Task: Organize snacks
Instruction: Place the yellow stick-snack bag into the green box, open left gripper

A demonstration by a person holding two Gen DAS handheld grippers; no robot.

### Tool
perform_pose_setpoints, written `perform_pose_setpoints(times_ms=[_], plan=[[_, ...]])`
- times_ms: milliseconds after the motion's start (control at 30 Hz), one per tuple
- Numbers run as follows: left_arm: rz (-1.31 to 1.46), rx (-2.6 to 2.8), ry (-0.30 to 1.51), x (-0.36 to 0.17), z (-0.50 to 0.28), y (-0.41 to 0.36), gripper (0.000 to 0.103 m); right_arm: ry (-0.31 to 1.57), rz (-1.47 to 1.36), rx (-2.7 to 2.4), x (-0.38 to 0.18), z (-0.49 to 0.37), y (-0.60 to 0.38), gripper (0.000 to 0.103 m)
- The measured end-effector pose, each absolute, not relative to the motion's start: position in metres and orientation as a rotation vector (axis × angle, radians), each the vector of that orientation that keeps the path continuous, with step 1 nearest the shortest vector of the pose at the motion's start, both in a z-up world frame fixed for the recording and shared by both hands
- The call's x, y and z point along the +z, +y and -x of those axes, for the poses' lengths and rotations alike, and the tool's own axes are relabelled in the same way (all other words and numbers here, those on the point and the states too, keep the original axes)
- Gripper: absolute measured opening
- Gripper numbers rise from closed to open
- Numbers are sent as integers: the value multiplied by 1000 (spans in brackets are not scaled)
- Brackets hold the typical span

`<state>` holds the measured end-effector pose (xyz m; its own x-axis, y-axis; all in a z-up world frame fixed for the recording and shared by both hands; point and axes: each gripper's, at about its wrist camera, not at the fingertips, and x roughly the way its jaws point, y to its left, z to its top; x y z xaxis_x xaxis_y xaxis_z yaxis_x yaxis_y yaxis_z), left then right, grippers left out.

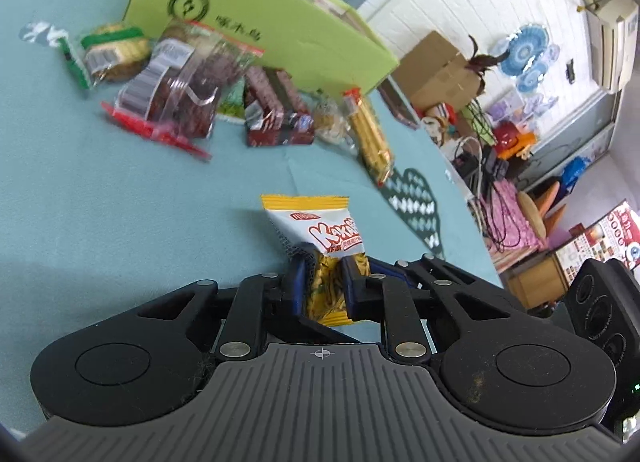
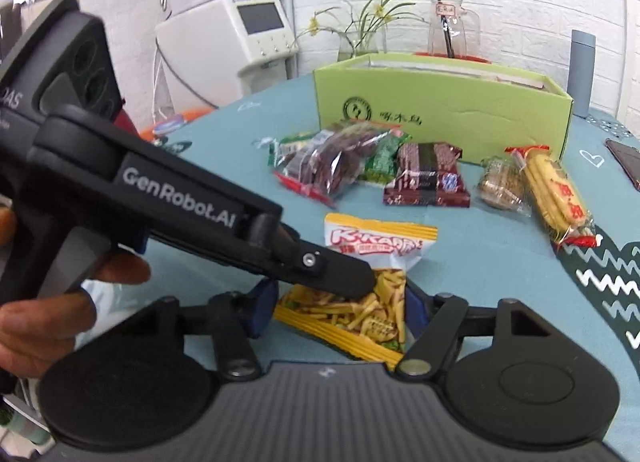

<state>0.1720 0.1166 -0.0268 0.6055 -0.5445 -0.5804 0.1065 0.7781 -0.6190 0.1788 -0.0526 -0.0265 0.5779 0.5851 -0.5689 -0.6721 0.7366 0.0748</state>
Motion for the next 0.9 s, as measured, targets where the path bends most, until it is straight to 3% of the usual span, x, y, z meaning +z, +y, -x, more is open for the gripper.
perform_pose_setpoints(times_ms=[433, 633, 700, 733, 767, 800, 900], plan=[[448, -422, 624, 78, -313, 117, 0, 376, 190, 700, 62, -320, -48, 74], [416, -376, 646, 75, -386, 120, 0, 425, 180, 701, 57, -390, -41, 73], [382, -317, 652, 69, -400, 119, 0, 429, 165, 705, 53, -399, -42, 80], [363, -294, 644, 67, -403, 119, 4, 423, 159, 703, 52, -401, -43, 80], [345, -271, 640, 67, -404, 120, 21, 418, 154, 702, 54, -399, -45, 81], [342, -262, 629, 69, -402, 121, 31, 405, 150, 700, 58, -395, -49, 82], [349, -280, 556, 85, -380, 123, 36, 326, 150, 678, 72, -365, -72, 93]])
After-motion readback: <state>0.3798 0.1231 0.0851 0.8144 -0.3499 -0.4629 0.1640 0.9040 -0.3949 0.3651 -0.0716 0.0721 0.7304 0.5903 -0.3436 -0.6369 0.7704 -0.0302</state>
